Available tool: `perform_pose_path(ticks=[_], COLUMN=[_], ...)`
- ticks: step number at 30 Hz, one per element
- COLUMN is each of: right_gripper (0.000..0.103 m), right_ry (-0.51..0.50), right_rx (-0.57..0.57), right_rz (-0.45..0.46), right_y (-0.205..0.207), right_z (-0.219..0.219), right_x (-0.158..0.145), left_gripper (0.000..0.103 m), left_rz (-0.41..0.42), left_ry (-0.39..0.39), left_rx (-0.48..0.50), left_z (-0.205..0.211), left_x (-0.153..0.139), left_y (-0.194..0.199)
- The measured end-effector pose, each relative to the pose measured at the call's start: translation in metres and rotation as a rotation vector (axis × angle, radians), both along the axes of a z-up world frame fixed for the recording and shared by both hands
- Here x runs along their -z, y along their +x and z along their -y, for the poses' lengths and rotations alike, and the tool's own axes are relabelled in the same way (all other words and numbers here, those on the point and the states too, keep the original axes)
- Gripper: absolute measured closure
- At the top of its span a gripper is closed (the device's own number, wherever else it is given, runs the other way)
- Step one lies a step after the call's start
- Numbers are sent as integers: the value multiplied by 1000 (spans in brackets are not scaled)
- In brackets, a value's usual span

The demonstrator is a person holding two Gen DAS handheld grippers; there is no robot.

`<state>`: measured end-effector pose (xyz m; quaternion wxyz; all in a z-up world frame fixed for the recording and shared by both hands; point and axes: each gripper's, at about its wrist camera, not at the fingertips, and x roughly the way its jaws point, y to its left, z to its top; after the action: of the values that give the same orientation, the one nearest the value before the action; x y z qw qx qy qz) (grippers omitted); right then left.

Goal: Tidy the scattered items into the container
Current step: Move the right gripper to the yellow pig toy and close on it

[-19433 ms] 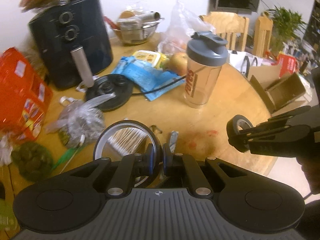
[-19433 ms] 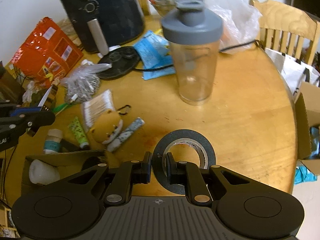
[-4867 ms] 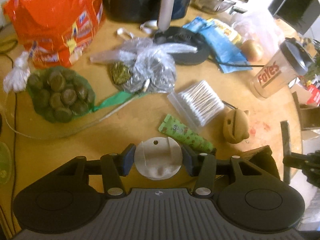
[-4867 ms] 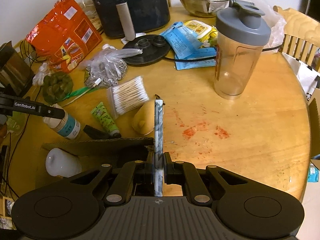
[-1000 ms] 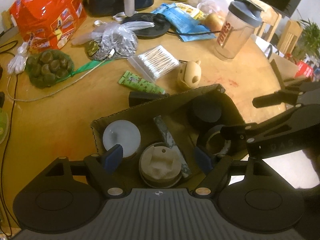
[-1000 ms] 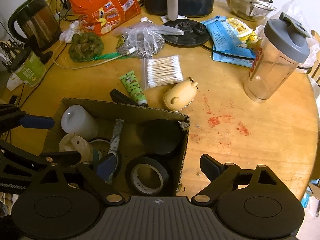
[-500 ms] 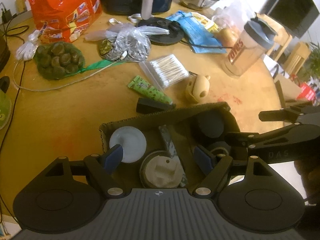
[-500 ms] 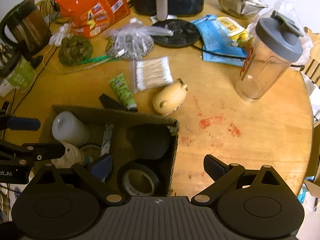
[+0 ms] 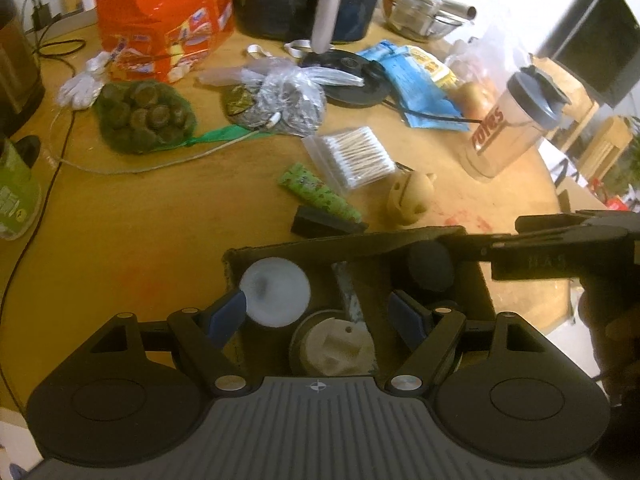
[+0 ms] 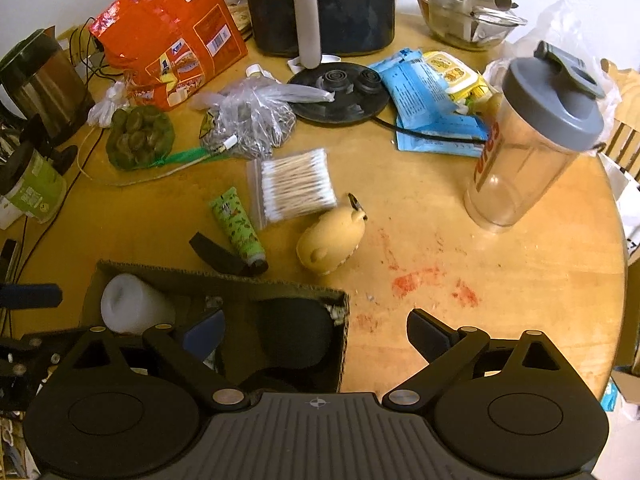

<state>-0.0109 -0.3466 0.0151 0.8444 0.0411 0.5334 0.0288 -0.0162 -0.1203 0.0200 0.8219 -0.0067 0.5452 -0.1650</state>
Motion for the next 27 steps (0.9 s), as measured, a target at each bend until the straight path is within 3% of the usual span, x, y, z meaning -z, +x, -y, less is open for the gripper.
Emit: perform_pose_path(ticks=[14,27], right_gripper=[9,15], right_ry=[-13,106], right_rx=[24,149], right_rz=[-7,-141], right_y=[49,102], right_z=[10,29], right_x=[7,39], left_gripper=[25,25], left_rz=[-25,-41], left_ry=[-10,-11], left_rx=[-150,-292], left_z=[-33,-67], left_x=[5,2], left_y=[-10,-16])
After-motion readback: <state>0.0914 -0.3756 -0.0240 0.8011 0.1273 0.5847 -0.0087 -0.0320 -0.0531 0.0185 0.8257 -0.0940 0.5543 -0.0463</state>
